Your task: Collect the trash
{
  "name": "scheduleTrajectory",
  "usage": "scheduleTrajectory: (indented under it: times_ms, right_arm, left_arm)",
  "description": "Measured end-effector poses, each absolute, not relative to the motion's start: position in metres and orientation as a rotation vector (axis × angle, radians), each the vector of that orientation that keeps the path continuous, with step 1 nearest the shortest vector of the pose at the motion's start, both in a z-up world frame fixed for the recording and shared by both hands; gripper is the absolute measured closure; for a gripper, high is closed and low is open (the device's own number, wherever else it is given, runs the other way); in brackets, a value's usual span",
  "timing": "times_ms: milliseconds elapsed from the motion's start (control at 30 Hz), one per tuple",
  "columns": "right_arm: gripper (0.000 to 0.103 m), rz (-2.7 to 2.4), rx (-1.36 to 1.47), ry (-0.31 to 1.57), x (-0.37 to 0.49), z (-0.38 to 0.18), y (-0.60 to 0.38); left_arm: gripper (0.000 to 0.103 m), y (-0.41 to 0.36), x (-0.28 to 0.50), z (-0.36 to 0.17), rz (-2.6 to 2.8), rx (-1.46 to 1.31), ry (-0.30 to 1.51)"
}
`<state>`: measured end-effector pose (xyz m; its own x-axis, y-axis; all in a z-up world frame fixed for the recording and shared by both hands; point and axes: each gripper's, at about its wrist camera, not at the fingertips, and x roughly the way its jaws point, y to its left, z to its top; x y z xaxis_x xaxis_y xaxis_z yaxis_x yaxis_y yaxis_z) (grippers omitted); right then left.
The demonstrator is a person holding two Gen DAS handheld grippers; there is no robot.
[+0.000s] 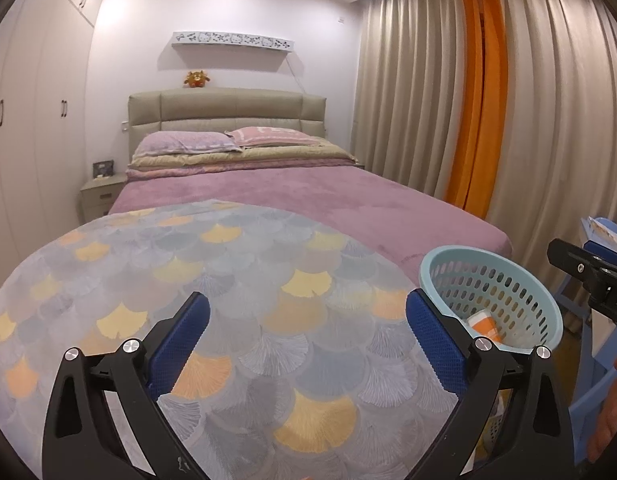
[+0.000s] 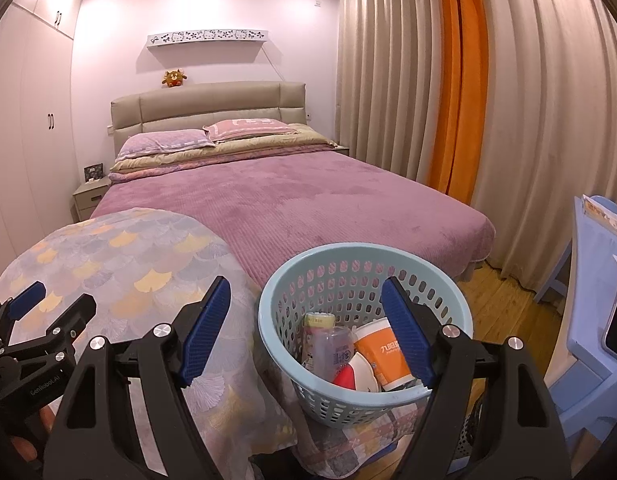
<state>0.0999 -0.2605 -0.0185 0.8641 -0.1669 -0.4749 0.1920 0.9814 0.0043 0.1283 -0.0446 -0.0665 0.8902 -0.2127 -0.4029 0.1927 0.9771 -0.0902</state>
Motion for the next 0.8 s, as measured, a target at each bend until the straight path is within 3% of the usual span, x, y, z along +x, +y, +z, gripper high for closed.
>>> scheduleTrajectory:
  times_ms: [800]
  right_arm:
    - [0.029, -0.191, 0.077, 0.504, 0.1021, -0.0225, -0.2628]
  left_arm:
    - [0.008, -0.0416, 0.1308, -0.0688, -0.203, -0.047, 0.443]
